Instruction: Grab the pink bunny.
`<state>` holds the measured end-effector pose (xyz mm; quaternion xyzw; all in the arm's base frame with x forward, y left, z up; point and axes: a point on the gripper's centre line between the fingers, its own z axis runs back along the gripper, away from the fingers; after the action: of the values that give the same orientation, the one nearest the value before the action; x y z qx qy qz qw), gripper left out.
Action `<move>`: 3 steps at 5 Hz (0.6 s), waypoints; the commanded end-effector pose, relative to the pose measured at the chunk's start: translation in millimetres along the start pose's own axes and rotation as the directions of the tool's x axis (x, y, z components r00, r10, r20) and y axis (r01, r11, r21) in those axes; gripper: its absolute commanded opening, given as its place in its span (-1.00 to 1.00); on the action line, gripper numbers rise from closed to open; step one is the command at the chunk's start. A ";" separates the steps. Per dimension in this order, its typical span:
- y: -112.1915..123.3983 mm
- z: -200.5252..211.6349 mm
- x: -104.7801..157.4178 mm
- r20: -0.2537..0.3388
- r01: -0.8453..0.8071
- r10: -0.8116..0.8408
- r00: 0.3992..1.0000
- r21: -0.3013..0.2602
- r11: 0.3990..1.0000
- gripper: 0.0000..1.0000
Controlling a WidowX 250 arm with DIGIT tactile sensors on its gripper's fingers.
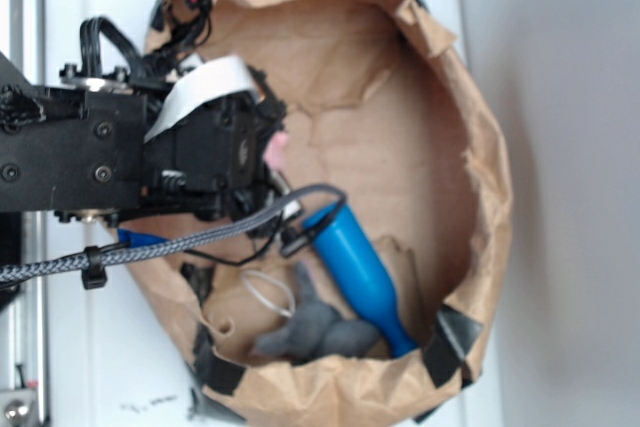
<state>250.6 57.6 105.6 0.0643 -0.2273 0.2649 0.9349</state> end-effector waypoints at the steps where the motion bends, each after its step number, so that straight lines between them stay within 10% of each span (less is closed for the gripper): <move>1: 17.0 -14.7 9.8 0.030 0.033 -0.032 0.999 -0.031 0.999 1.00; 3: 17.5 -51.5 -0.6 0.039 0.068 -0.069 0.997 0.023 0.997 1.00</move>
<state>263.1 73.1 52.6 0.0906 -0.2365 0.2289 0.9399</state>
